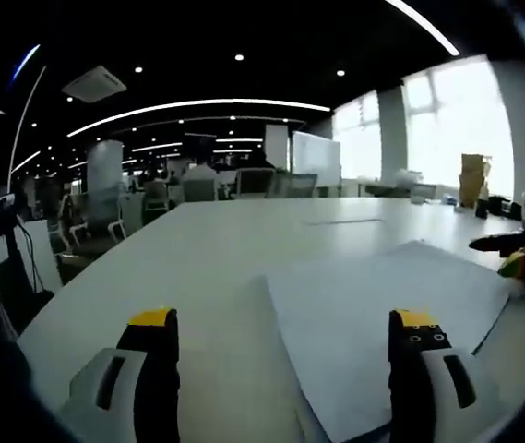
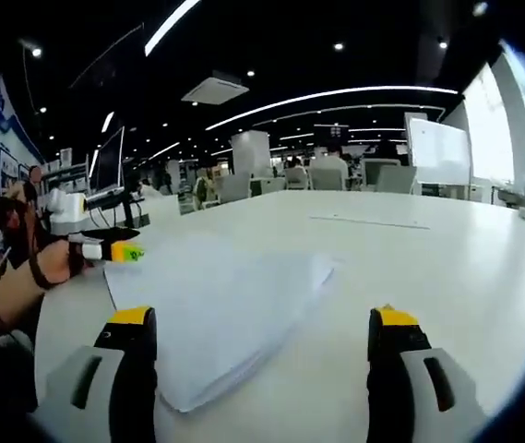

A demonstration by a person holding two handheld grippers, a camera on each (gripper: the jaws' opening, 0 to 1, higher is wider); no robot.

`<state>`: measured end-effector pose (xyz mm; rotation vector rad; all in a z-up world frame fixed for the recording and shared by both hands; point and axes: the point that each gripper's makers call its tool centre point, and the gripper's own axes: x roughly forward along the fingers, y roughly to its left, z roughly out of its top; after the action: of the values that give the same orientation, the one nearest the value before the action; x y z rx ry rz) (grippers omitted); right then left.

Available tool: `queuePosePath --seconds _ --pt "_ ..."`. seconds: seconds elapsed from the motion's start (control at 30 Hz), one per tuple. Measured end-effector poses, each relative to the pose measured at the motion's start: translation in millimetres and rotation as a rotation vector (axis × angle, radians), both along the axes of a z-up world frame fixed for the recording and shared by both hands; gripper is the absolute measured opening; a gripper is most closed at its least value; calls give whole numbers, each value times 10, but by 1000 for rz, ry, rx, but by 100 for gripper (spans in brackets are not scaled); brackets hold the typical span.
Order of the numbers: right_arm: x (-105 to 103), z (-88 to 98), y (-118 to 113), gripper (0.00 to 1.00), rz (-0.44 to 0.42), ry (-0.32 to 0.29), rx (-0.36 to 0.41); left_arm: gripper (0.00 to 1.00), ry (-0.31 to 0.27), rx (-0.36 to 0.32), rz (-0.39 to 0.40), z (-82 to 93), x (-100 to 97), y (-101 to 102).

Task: Organize the stack of printing papers by aligning and flattening the scattered papers on the table

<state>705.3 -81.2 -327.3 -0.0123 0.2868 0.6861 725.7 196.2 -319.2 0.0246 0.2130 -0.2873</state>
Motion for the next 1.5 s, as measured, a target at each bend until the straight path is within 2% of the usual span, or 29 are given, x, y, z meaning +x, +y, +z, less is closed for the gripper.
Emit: queuePosePath --seconds 0.1,0.27,0.63,0.73,0.83,1.0,1.17,1.27,1.33,1.5 --pt "-47 8 -20 90 2 -4 1 97 3 -1 -18 -2 -71 5" --pt "-140 22 -62 90 -3 0 13 97 4 -58 -31 39 -180 41" --pt "-318 2 -103 90 -2 30 -1 97 18 -79 -48 40 -289 153" --pt "-376 4 -130 90 1 44 0 97 29 -22 -90 -1 -400 121" --pt "-417 31 -155 90 -1 51 9 97 44 12 -91 -36 -467 145" --pt "-447 109 -255 90 -18 56 -1 97 66 1 -90 11 -550 258" --pt "-499 198 -340 90 -18 66 -15 97 60 -13 -83 117 -585 364" --pt "-551 320 -429 90 -22 65 -39 97 66 0 -79 182 -636 446" --pt "-591 430 -478 90 -24 64 -28 97 84 -11 -83 230 -706 490" --pt "-674 608 -533 90 -29 74 17 97 78 -21 -76 419 -866 566"
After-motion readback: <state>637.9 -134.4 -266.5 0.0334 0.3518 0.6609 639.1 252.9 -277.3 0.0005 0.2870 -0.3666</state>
